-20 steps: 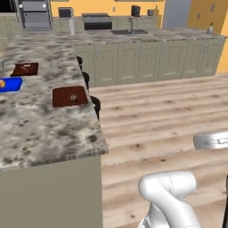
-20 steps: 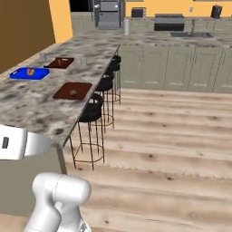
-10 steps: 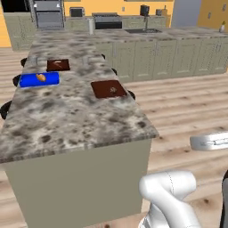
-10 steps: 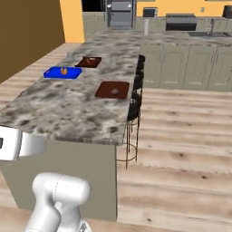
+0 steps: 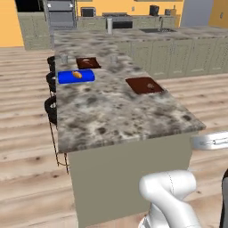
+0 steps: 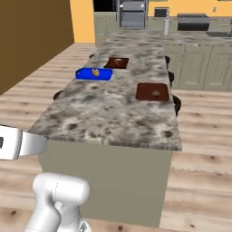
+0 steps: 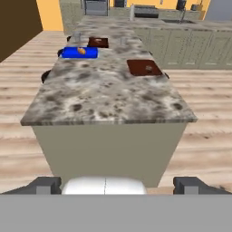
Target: Take the cake and cupcake from the fridge and place them on the empty tray on the dining counter.
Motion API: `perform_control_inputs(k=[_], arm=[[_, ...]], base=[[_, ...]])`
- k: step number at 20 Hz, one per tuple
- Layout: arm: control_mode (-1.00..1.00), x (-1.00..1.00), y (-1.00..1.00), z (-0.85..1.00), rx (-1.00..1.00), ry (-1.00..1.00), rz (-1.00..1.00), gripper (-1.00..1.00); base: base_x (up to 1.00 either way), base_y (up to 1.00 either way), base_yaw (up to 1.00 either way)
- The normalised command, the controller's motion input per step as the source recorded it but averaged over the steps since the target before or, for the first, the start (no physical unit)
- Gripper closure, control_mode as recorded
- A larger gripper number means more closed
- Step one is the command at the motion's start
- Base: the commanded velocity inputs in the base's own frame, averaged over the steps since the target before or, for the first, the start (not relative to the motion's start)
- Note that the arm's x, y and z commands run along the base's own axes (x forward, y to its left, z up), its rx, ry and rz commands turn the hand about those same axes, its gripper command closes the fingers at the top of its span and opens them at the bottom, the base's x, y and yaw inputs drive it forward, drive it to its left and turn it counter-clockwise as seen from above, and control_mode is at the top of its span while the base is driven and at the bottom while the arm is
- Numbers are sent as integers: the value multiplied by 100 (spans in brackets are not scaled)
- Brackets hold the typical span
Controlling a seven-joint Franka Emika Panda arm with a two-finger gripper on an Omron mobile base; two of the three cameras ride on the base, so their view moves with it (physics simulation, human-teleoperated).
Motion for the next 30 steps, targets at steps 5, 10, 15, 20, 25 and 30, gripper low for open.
perform_control_inputs(k=[5, 10, 15, 20, 25, 30], arm=[[100, 0, 0, 0, 0, 0, 0, -100], [100, 0, 0, 0, 0, 0, 0, -100], [100, 0, 0, 0, 0, 0, 0, -100], [100, 0, 0, 0, 0, 0, 0, -100], [100, 0, 0, 0, 0, 0, 0, -100], [100, 0, 0, 0, 0, 0, 0, -100]], base=[[10, 100, 0], [29, 100, 0], [37, 100, 0], [50, 100, 0], [98, 90, -3], [100, 60, -8]])
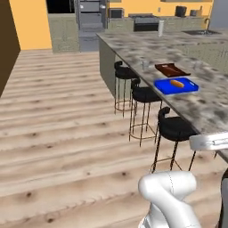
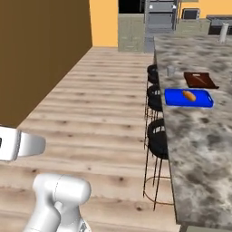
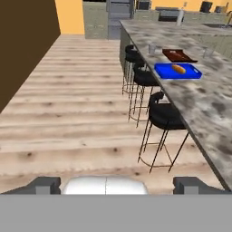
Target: Take the cake and cupcake from the fridge and place them on the empty tray on the dining counter.
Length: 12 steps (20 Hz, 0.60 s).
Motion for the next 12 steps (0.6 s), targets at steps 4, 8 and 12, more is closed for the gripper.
perform_control_inputs(k=[4, 8, 12], arm=[[100, 0, 0, 0, 0, 0, 0, -100], [100, 0, 0, 0, 0, 0, 0, -100], [100, 0, 0, 0, 0, 0, 0, -100]], base=[[100, 56, -7], [100, 35, -4], [100, 19, -1]])
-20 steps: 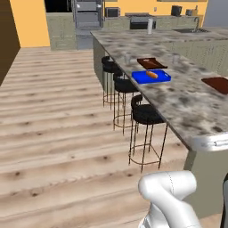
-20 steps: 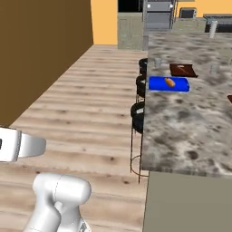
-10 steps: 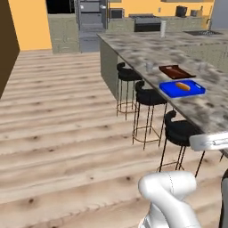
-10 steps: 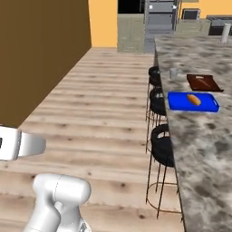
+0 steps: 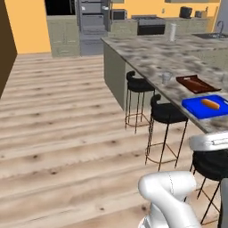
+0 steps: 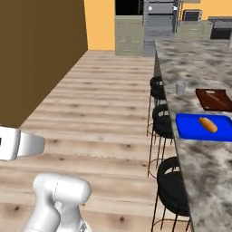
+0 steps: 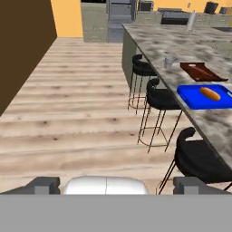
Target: Take the cake and cupcake from the fridge and place them on the empty tray on the dining counter.
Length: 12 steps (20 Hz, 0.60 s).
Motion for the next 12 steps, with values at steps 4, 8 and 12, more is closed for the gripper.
perform_control_inputs(k=[4, 8, 12], arm=[[100, 0, 0, 0, 0, 0, 0, -100], [100, 0, 0, 0, 0, 0, 0, -100], [100, 0, 0, 0, 0, 0, 0, -100]], base=[[100, 27, -2], [100, 46, -5], [100, 54, -8]])
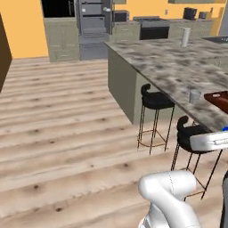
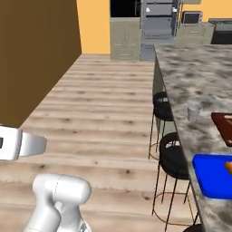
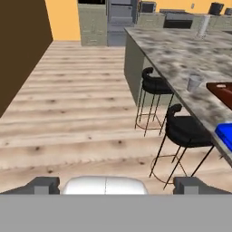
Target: Take the cake and cupcake from the fridge and place them on the empty tray on the dining counter.
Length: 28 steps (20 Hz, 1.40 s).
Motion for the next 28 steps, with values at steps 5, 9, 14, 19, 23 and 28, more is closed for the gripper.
perform_control_inputs(k=[5, 9, 14, 19, 23, 28], arm=[[100, 0, 0, 0, 0, 0, 0, -100], [100, 0, 0, 0, 0, 0, 0, -100], [100, 0, 0, 0, 0, 0, 0, -100], [100, 0, 0, 0, 0, 0, 0, -100], [100, 0, 0, 0, 0, 0, 0, -100], [100, 0, 0, 0, 0, 0, 0, -100]], base=[[100, 55, -8], [100, 45, -6], [100, 32, -4], [100, 21, 0], [100, 4, 0], [100, 10, 0]])
